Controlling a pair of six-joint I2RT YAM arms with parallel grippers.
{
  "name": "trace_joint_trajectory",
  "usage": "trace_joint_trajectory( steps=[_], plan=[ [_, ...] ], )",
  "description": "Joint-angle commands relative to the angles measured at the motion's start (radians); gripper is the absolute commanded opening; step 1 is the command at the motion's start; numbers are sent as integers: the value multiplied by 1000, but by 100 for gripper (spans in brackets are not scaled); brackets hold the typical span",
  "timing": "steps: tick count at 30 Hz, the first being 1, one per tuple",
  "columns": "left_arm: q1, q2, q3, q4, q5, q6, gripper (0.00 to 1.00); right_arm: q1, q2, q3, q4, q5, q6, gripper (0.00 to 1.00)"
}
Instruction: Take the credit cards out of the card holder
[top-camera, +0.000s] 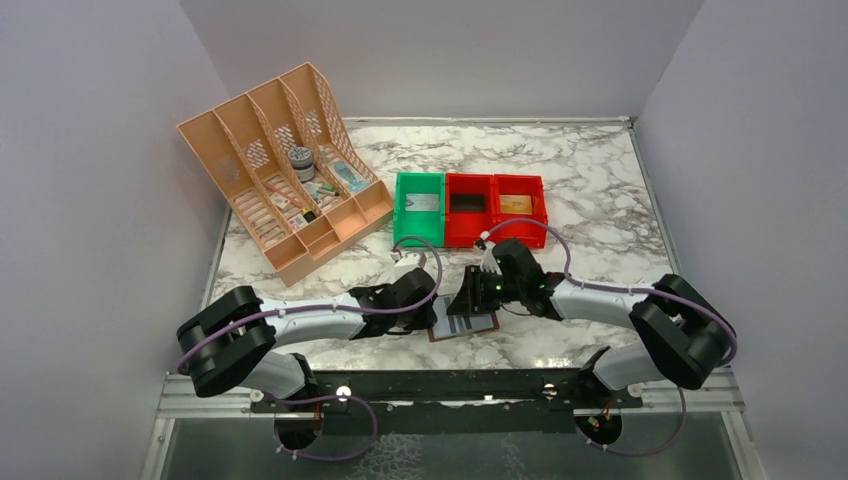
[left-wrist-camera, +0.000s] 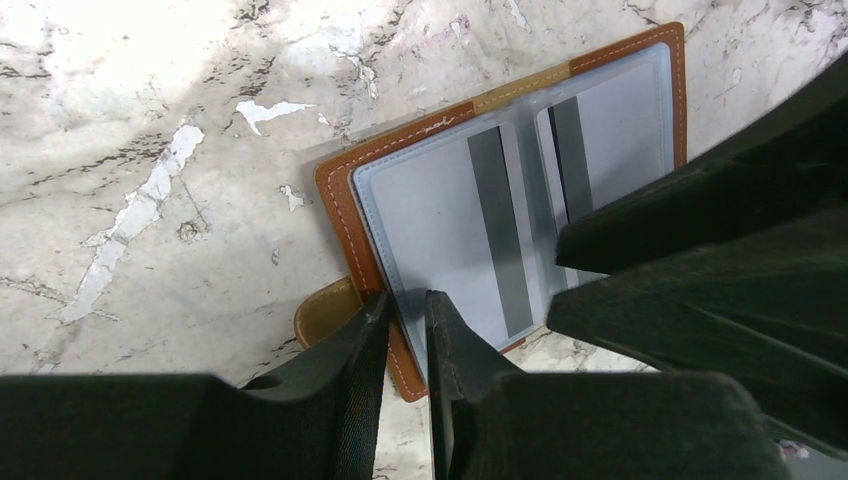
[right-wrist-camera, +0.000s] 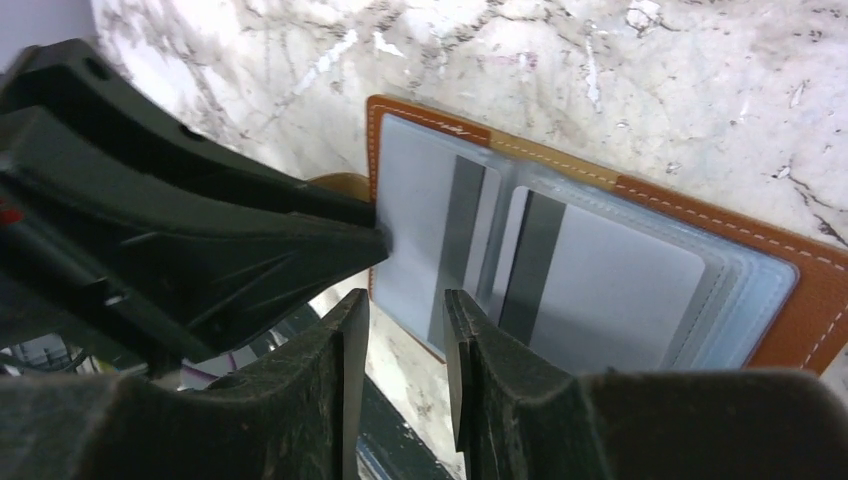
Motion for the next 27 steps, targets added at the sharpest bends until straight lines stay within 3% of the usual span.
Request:
trace_joint_trajectory(
  steps=[1,10,27],
  plan=[
    [-4,-2,-19,24,-29,5,22,-1,66,56,-51,-1,-25,33],
    [-3,14,-17,11,-35,18,19,-1,101,75,-193,183,-39,33],
    [-4,96,10,-36,-46,30,7,-3,74,4,-20,55,42,24]
  ],
)
